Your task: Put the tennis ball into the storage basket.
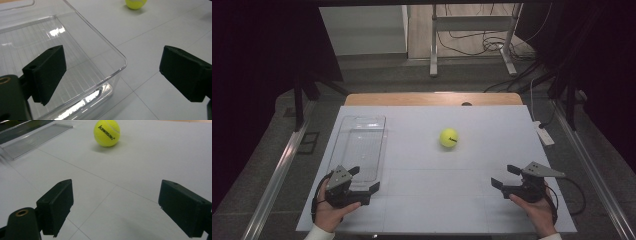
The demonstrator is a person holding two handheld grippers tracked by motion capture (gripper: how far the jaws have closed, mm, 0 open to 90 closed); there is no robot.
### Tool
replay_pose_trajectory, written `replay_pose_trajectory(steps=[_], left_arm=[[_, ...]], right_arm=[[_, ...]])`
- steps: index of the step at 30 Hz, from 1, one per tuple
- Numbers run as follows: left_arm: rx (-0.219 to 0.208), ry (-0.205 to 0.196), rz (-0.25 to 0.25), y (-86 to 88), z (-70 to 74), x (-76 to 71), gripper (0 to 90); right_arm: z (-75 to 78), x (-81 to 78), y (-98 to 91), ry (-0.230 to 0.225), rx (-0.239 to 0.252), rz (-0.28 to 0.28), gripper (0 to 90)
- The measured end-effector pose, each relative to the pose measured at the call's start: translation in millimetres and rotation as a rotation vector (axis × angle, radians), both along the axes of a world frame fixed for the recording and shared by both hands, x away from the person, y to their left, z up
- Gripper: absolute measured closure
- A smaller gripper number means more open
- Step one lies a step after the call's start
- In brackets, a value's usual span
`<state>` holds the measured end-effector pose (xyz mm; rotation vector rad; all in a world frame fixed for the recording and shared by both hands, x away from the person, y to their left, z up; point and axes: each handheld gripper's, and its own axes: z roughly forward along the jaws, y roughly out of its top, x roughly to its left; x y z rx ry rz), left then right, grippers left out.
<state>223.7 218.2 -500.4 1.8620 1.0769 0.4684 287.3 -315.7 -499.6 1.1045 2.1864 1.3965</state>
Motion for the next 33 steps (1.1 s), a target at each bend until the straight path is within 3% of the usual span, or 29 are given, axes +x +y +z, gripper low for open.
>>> replay_pose_trajectory(steps=[11, 33], left_arm=[[-0.017, -0.007, 0.002, 0.2, 5.4, 2.2, 7.3], [0.002, -0.008, -0.009, -4.6, 10.2, 0.8, 7.3]], right_arm=[[-1.9, -0.7, -1.2, 0.008, -0.002, -0.005, 12.5], [-1.5, 1.4, -2.7, 0.008, 0.001, -0.011, 12.6]])
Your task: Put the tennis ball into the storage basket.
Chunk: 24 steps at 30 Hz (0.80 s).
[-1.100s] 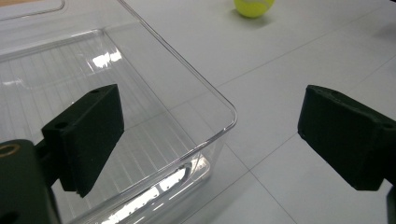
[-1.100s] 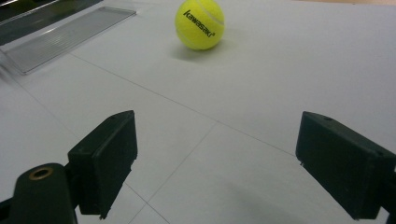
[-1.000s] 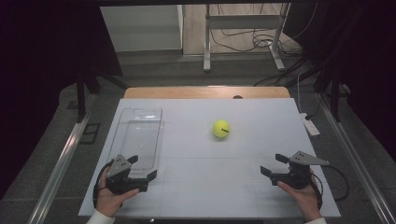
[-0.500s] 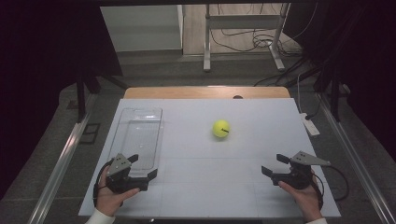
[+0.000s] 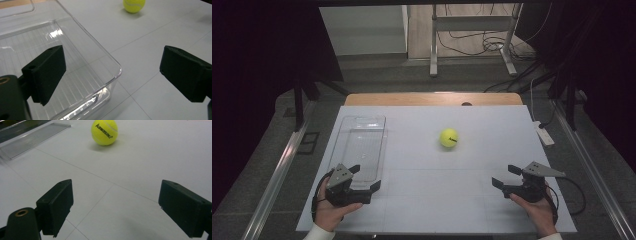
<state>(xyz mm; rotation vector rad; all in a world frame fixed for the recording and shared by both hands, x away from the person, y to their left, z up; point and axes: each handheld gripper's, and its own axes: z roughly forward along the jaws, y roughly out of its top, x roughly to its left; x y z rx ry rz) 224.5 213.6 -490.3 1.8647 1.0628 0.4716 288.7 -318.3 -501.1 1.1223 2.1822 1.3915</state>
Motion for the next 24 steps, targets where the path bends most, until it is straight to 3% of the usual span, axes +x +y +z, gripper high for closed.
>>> replay_pose_trajectory(steps=[24], left_arm=[[-0.005, -0.030, -0.028, -8.6, 13.8, 4.8, 8.9]], right_arm=[[-0.8, 1.0, 0.3, 0.003, -0.005, 0.001, 12.5]])
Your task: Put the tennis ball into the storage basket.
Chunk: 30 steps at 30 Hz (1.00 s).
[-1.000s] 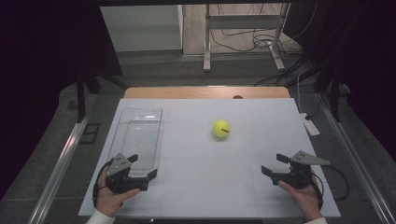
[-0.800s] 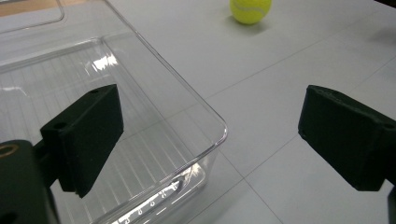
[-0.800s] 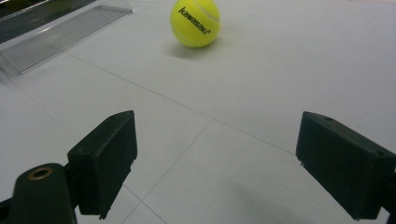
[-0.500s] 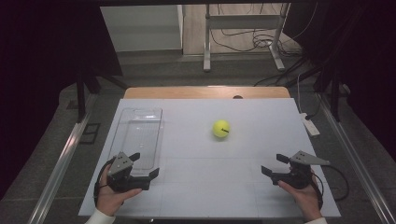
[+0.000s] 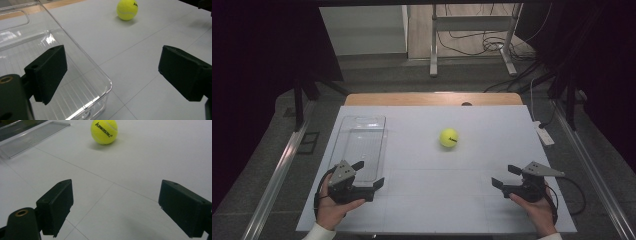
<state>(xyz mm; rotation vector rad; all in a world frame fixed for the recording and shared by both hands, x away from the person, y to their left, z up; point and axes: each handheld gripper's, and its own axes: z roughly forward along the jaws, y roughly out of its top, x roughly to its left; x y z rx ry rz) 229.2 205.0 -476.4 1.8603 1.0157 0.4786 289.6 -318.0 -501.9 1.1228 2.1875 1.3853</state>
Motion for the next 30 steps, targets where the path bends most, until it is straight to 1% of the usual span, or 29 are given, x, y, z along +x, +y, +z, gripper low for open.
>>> replay_pose_trajectory(steps=[4, 17, 21, 30], left_arm=[[-0.001, 0.009, 0.003, -1.7, 0.8, 2.0, 9.0], [-0.011, 0.020, -0.017, -8.7, 6.1, 10.7, 8.9], [-0.007, 0.022, -0.025, -12.0, 8.3, 14.1, 8.9], [0.002, 0.039, -0.033, -21.2, 11.2, 21.6, 9.1]], right_arm=[[0.0, 0.1, 0.3, 0.001, -0.004, 0.001, 12.5], [-0.3, 0.7, 0.6, 0.000, -0.004, 0.000, 12.5], [-0.3, 0.7, 0.5, 0.000, -0.004, 0.000, 12.5], [-0.2, 0.7, 0.3, -0.001, -0.004, -0.001, 12.4]])
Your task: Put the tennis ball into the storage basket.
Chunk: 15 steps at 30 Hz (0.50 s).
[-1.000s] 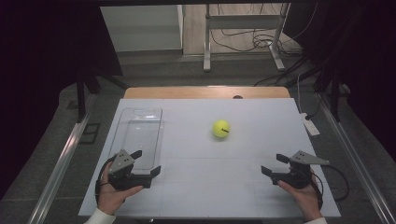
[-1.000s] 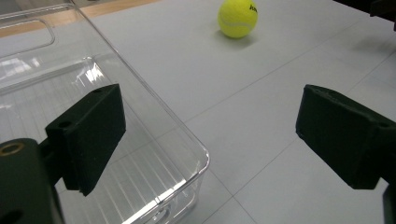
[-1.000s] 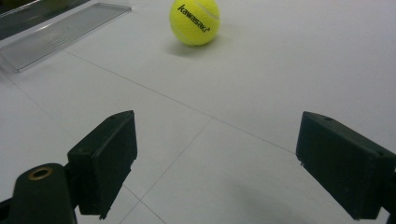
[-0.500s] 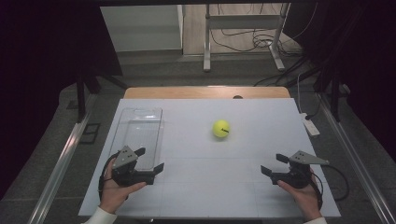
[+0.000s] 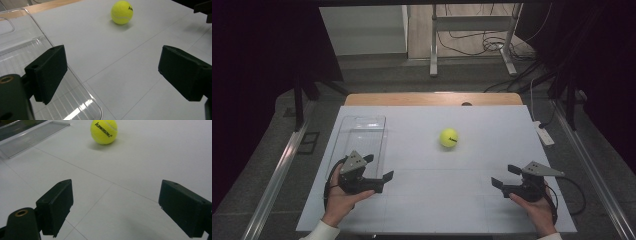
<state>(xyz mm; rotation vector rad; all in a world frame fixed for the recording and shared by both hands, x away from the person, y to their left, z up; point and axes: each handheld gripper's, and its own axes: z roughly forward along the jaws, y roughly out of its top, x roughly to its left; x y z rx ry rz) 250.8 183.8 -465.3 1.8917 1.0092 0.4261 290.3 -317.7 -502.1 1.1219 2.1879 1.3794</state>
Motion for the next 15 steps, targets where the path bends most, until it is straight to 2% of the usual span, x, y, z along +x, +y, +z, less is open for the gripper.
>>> replay_pose_trajectory(steps=[15], left_arm=[[0.005, 0.004, -0.008, -4.7, 3.0, 6.1, 9.5]], right_arm=[[-0.4, 0.3, 0.1, -0.004, -0.007, -0.001, 12.4]])
